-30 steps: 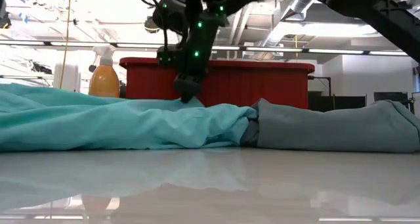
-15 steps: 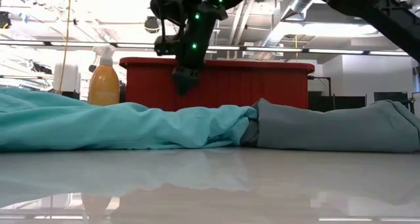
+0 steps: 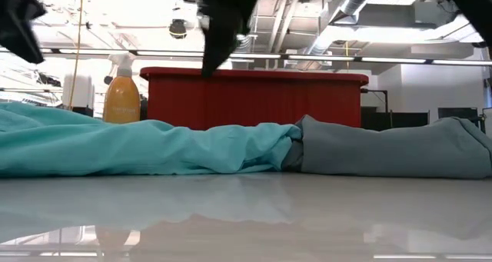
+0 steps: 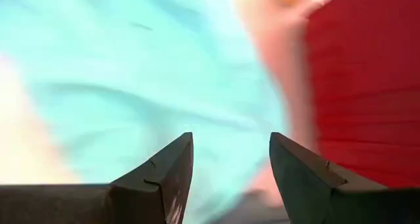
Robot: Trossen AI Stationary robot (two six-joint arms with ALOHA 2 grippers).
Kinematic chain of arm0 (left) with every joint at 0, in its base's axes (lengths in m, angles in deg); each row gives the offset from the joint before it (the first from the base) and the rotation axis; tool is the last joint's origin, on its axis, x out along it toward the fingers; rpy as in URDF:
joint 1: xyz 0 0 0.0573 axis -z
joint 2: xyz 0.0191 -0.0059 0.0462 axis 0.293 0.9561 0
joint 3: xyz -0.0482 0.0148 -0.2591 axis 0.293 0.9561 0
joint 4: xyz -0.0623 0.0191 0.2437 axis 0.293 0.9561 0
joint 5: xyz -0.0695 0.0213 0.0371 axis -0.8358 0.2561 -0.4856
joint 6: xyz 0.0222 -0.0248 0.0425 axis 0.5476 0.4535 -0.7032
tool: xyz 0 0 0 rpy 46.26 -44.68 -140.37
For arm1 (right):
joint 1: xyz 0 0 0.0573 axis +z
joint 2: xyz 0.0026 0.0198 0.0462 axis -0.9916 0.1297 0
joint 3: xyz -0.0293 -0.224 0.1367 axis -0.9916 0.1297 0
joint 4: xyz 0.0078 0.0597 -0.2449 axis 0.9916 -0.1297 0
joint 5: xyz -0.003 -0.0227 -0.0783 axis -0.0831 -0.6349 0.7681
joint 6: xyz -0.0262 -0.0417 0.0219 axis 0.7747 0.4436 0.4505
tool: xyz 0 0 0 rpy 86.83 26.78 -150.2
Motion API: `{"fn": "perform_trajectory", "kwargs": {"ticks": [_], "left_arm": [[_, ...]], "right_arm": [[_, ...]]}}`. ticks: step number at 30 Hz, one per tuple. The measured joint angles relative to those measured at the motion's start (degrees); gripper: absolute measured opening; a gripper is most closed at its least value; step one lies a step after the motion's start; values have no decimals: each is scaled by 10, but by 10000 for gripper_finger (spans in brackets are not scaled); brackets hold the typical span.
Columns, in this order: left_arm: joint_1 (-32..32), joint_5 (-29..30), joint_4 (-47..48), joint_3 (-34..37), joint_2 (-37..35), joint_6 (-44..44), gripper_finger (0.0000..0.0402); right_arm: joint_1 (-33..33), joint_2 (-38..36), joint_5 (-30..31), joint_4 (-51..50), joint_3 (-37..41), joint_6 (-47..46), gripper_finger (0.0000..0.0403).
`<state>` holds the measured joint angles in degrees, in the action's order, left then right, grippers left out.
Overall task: Fold Laundry from Bin
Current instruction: Fold the light blue shorts
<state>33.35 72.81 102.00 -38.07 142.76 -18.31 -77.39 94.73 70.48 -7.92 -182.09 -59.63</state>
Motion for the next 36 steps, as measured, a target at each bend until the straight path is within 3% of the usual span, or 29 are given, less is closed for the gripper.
{"fn": "perform_trajectory", "kwargs": {"ticks": [9,14,22,25,30,36], "left_arm": [[-103,-22,-49,-36,-19,-266,61],[-108,-108,-99,-37,-27,-427,85],[-108,-131,-175,-27,-18,-493,174],[-108,-188,-232,-1,-17,-514,207],[-106,-231,-217,9,-10,-592,241],[-106,-263,-143,8,-10,-642,245]], "right_arm": [[124,-7,7,6,56,-98,223],[175,-7,21,11,74,-159,223],[230,21,89,14,77,-179,223],[238,33,113,39,86,-177,223],[234,73,124,210,103,-117,223],[225,160,123,557,103,140,223]]}}
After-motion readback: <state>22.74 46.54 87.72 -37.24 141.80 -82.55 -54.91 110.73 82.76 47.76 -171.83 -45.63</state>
